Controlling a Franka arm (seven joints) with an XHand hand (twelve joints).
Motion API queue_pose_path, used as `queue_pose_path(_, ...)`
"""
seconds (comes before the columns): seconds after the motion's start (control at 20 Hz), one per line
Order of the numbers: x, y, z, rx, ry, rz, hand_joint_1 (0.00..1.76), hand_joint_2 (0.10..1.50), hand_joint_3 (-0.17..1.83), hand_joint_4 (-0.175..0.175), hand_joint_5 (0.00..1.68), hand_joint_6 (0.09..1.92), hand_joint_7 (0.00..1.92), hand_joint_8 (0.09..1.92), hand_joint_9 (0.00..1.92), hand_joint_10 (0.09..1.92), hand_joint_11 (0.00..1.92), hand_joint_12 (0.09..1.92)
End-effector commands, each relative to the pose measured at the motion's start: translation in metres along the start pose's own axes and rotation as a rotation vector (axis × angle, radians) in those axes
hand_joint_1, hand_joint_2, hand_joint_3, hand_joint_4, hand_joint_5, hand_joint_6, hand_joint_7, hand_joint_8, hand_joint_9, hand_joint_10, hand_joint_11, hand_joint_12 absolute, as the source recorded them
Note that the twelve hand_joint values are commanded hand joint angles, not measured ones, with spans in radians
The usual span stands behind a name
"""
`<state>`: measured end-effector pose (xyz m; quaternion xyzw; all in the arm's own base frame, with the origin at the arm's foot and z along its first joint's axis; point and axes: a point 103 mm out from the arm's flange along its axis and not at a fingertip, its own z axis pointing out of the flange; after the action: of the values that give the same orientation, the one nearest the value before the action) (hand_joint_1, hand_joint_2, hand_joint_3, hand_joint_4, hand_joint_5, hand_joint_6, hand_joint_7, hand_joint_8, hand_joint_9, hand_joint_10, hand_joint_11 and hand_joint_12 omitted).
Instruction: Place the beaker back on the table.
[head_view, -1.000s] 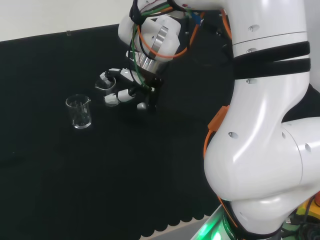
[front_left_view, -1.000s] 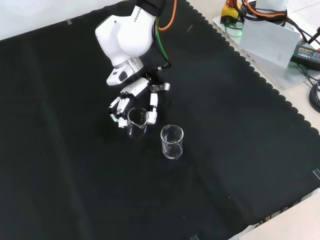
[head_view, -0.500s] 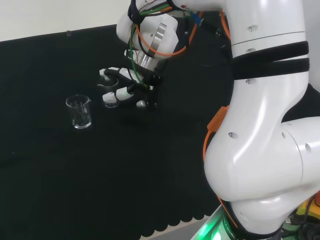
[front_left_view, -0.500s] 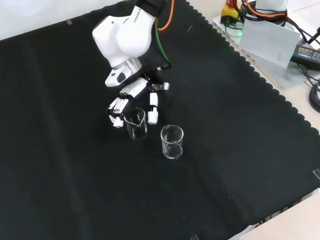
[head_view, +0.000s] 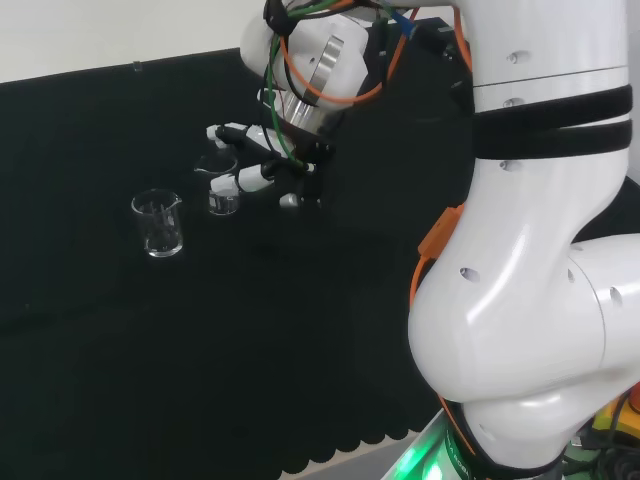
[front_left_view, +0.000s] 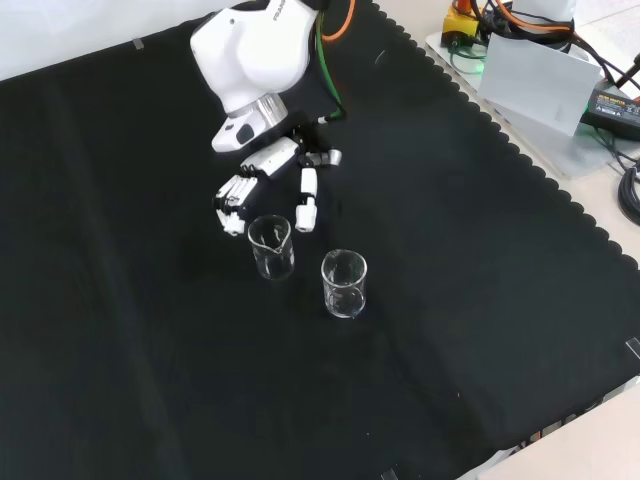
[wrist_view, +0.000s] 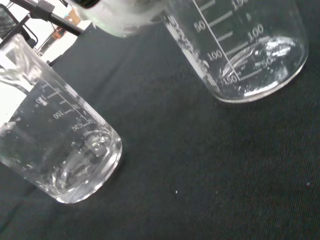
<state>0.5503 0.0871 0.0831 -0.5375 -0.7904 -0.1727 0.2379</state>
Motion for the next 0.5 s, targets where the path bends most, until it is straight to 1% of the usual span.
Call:
queue_pose_path(0.05,0.009,-0.024,-0.028,-0.033,-0.067,0.022,0.91,0.85,-0.17,-0.103,0.2,0.09,0.05,0.7,0.13,0.82,0.0,1.16)
queue_pose_path(0.2,0.015,-0.039,-0.038,-0.034,-0.087,0.036,0.91,0.85,-0.17,-0.103,0.21,0.09,0.05,0.7,0.14,0.82,0.0,1.16)
queue_pose_path(0.35,0.023,-0.062,-0.049,-0.045,-0.11,0.04,0.91,0.85,-0.17,-0.103,0.21,0.09,0.05,0.71,0.14,0.82,0.0,1.16)
queue_pose_path(0.5,0.026,-0.081,-0.06,-0.055,-0.111,0.064,0.91,0.86,-0.17,-0.103,0.21,0.09,0.05,0.71,0.14,0.82,0.0,1.16)
